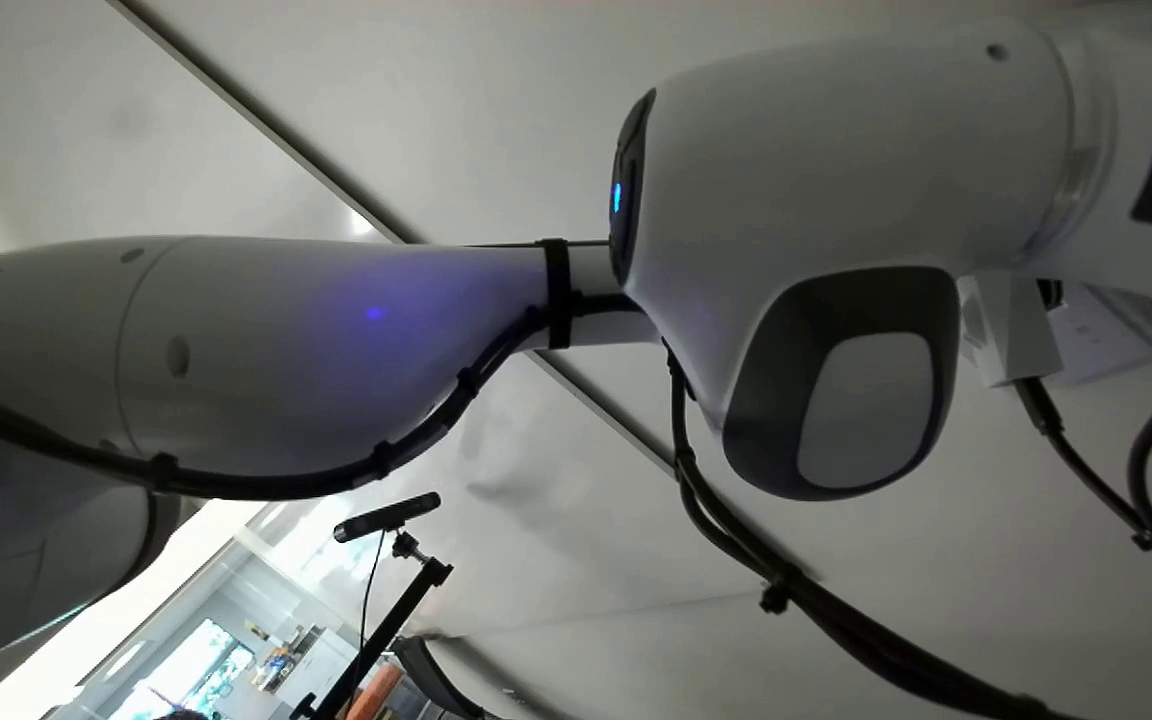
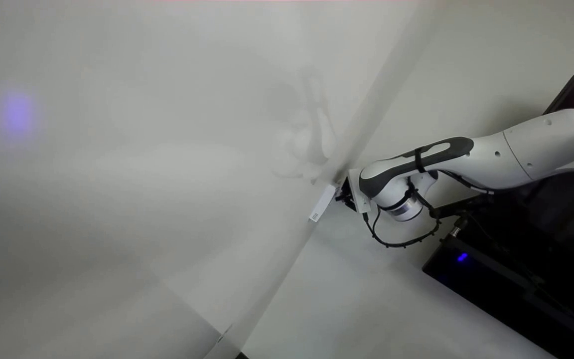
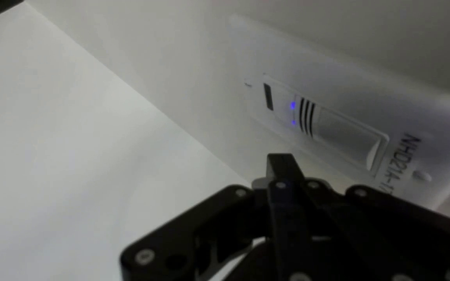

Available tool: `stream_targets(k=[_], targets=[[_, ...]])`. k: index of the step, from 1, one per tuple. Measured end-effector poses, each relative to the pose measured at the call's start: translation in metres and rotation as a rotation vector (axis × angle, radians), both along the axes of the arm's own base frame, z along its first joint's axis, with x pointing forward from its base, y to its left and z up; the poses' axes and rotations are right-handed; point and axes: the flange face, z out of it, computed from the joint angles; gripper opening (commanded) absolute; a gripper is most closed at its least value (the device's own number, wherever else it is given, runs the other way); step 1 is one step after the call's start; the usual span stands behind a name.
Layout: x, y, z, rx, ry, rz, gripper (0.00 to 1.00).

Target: Turn off the light switch

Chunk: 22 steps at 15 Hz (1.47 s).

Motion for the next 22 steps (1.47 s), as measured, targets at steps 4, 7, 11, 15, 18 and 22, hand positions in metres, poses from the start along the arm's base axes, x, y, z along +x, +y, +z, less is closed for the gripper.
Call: stream_targets(k=[4,7,11,15,18,22], targets=[[-0.005,-0.012,0.004,0.01,0.076,-0.002,0.0],[-0.002,-0.006,0.002,0.044,0.133,0.018,0.0],[0.005,0.007,0.003,0.083,0.166,0.055,0.0],[0.01,0.013,0.01,0.096,0.147,0.066,0.0],[0.012,0.015,0.015,0.116,0.128,0.069,0.0],[0.01,0.013,0.016,0.146,0.108,0.064,0.0]])
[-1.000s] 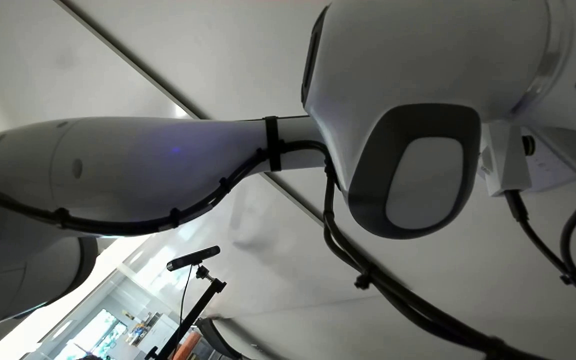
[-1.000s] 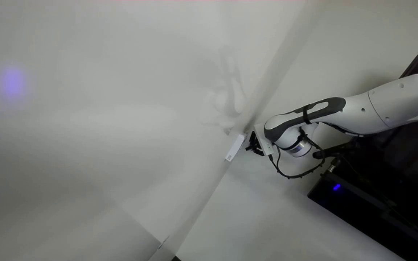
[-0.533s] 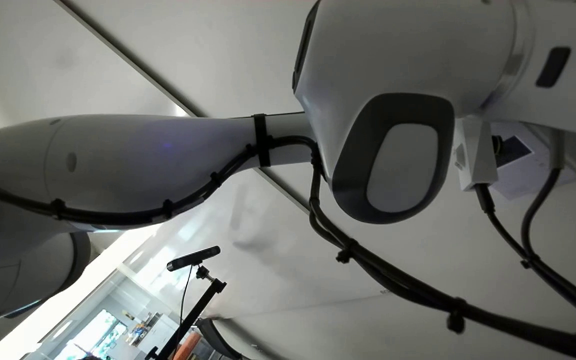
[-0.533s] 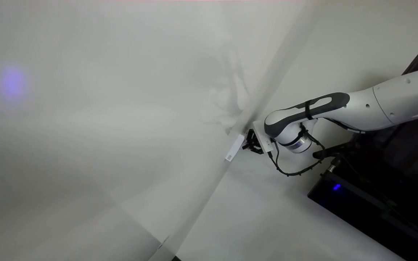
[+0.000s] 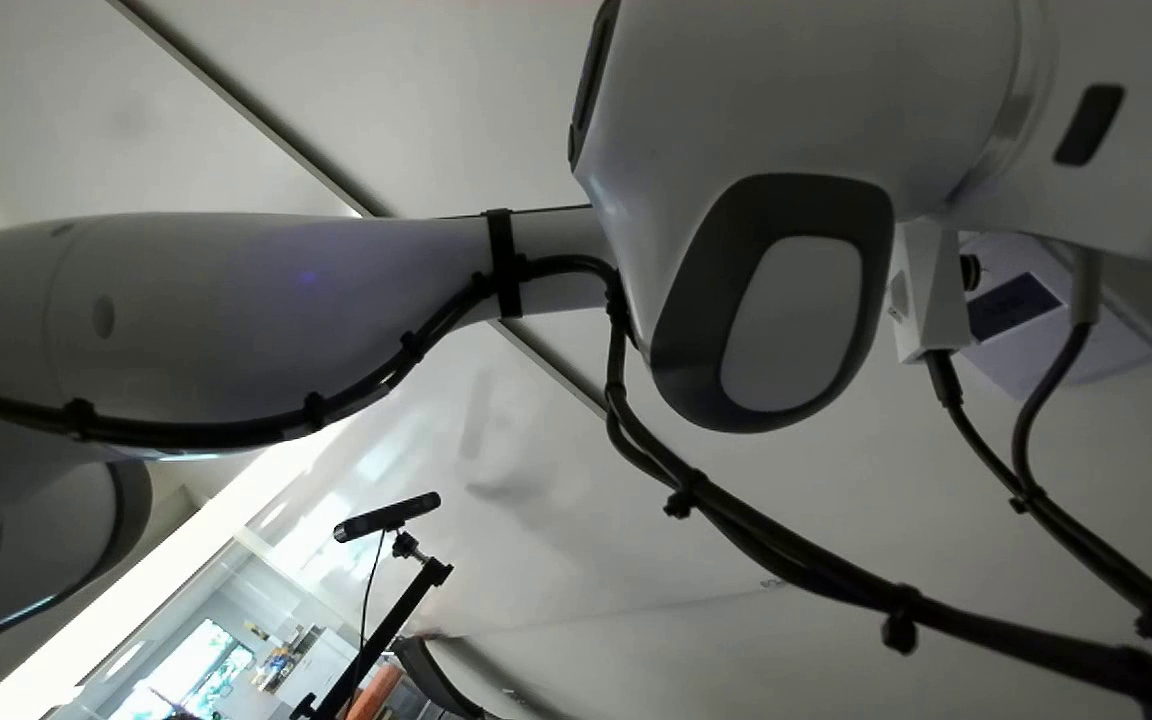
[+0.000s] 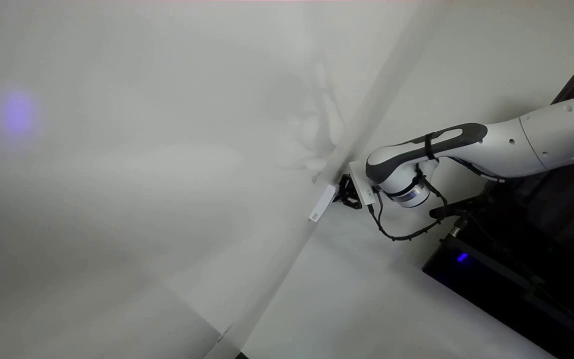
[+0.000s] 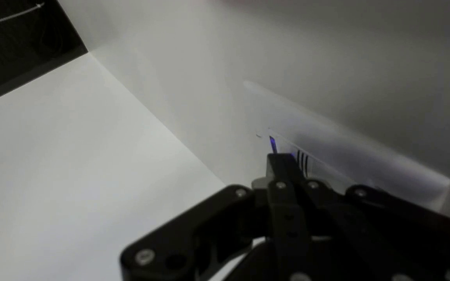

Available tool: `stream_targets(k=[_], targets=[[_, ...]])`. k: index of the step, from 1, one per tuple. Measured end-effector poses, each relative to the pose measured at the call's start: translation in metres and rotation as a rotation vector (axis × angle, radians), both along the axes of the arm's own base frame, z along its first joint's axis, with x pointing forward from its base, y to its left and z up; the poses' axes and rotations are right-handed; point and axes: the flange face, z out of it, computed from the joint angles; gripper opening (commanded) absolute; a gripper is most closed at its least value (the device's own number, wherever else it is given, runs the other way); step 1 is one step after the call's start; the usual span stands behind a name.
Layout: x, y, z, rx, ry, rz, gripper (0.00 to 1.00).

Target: Turn off the light switch

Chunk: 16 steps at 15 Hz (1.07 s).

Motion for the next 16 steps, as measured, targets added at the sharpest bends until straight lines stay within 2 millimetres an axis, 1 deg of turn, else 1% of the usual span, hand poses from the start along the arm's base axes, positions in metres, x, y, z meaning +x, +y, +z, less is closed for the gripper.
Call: stream_targets(k=[16], targets=[[-0.0047,-0.0082,0.0011,-0.005,-0.003,-0.014,0.0]])
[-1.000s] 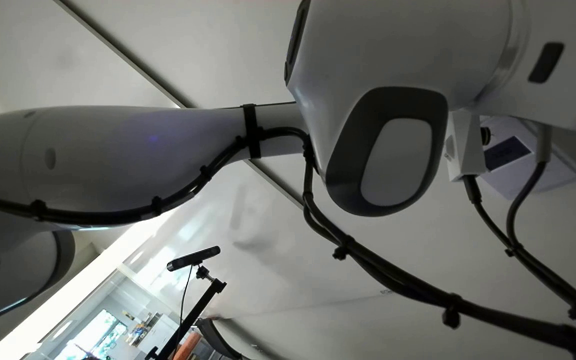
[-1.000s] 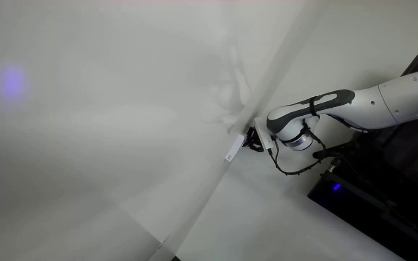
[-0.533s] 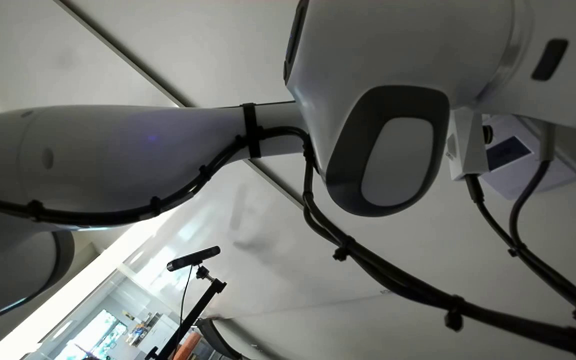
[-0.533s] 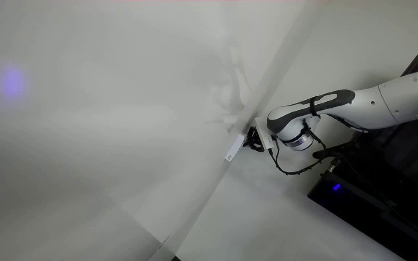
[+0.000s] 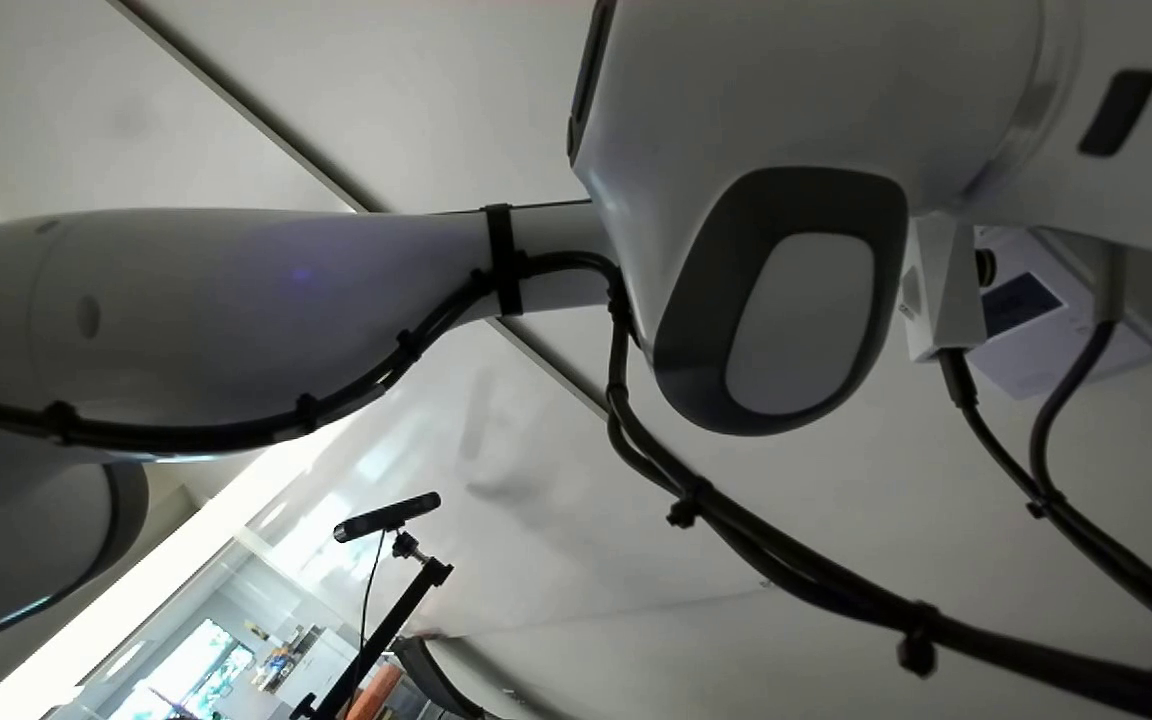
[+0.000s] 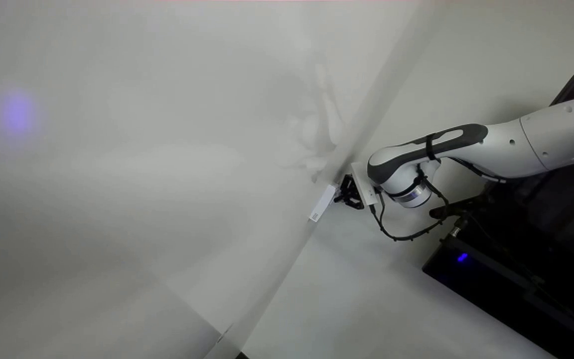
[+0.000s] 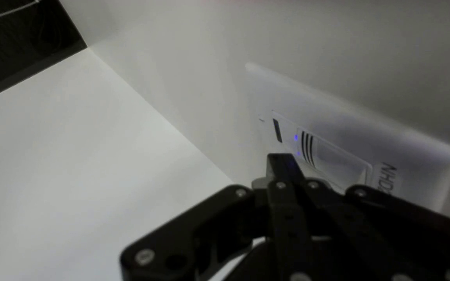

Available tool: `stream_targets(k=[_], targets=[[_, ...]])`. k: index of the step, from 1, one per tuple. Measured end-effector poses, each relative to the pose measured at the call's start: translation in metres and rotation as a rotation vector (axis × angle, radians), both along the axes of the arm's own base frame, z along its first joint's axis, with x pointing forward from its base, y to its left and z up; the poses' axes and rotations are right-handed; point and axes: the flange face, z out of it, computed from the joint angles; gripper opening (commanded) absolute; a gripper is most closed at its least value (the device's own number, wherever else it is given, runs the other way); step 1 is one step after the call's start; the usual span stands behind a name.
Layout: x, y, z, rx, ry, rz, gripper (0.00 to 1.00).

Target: Turn off the light switch

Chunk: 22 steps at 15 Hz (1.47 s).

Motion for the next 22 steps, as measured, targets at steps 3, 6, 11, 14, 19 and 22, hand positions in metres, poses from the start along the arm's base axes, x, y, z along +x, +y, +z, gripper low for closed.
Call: stream_targets(k=[3,6,11,14,19,22], targets=[[-0.001,-0.001,-0.001,0.001,0.001,-0.002,0.0],[-0.001,-0.001,-0.002,0.007,-0.001,-0.003,0.0],[0.0,0.001,-0.005,0.028,-0.007,-0.004,0.0],[-0.001,0.001,-0.008,0.046,-0.015,-0.012,0.0],[-0.001,0.002,-0.011,0.073,-0.057,-0.03,0.0],[-0.004,0.0,-0.013,0.085,-0.081,-0.044,0.0]])
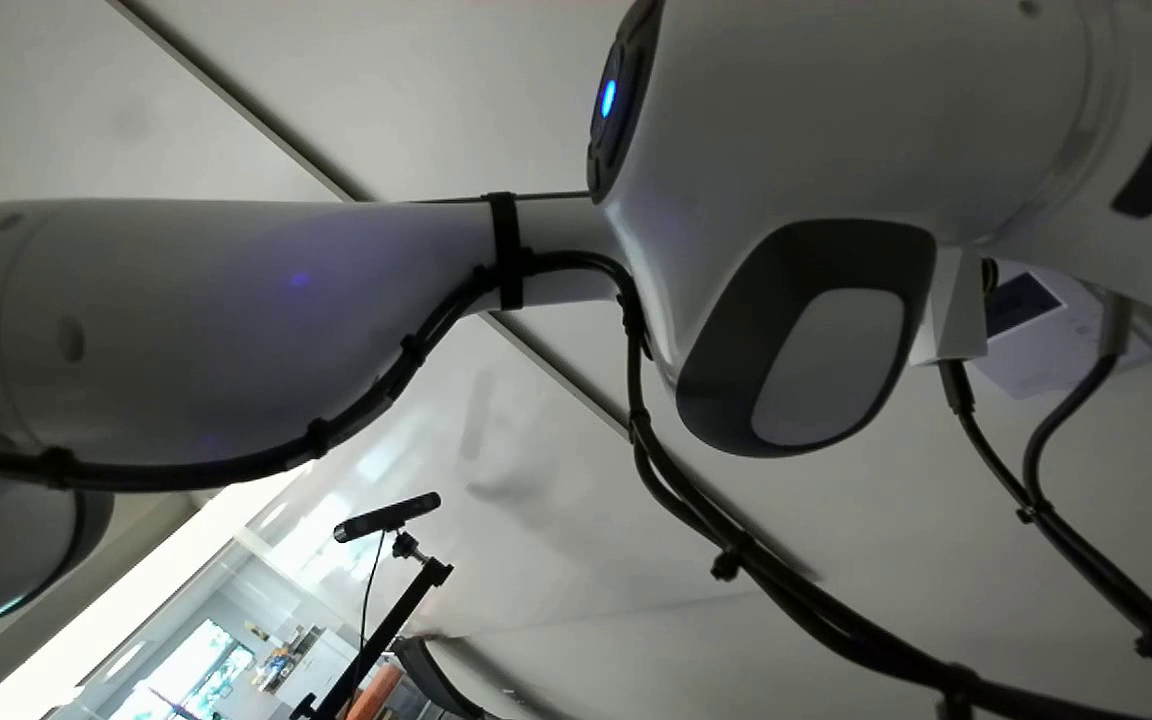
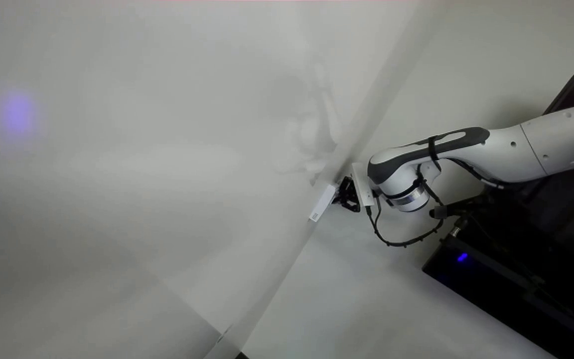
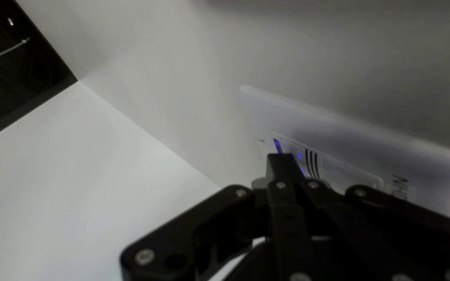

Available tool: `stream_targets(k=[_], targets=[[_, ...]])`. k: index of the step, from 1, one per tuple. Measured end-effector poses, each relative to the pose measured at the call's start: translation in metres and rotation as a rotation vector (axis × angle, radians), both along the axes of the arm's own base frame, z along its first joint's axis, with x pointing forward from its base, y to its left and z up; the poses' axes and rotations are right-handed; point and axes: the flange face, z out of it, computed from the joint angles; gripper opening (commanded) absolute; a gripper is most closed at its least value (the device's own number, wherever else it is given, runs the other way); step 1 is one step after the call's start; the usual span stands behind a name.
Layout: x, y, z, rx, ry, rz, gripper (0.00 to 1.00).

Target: Turn off the light switch

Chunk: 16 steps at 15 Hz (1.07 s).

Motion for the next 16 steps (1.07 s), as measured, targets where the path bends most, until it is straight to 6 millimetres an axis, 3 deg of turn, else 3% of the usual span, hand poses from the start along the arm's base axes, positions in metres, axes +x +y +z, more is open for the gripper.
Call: stream_targets(k=[16], targets=[[-0.0042,0.0031,-0.0067,-0.031,-0.043,-0.031,0.0]])
